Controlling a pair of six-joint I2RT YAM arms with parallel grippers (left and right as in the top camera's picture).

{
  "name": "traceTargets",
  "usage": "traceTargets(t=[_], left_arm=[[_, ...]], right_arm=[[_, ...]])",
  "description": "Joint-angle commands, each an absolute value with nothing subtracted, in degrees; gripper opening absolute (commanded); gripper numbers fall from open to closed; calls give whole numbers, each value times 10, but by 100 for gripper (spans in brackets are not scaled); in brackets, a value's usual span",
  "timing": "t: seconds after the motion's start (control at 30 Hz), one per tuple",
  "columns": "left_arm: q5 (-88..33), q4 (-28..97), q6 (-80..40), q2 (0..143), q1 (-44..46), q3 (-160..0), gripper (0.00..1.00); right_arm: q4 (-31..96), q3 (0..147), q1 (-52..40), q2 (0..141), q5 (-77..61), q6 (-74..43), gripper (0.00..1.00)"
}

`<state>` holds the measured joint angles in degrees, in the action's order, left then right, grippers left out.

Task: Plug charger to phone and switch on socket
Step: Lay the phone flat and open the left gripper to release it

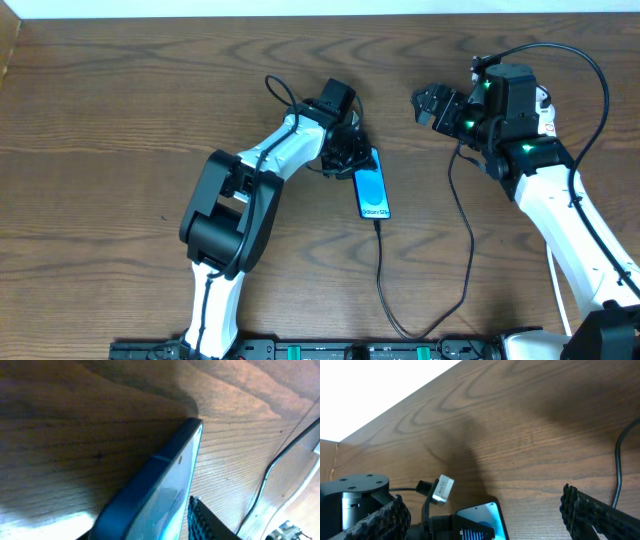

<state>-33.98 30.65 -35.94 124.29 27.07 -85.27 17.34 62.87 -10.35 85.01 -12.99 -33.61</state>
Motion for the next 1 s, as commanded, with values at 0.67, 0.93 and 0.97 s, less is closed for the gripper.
traceTargets(t=[0.67, 0.93, 0.97], left_arm=[[-258, 332, -357, 1244, 268, -853, 43], [-243, 334, -356, 1244, 267, -853, 43], [-239, 334, -356, 1244, 266, -853, 47]], right_arm=[[176, 630, -102, 844, -119, -325, 98], [177, 630, -102, 844, -119, -325, 99], [178, 630, -102, 844, -119, -325, 98]])
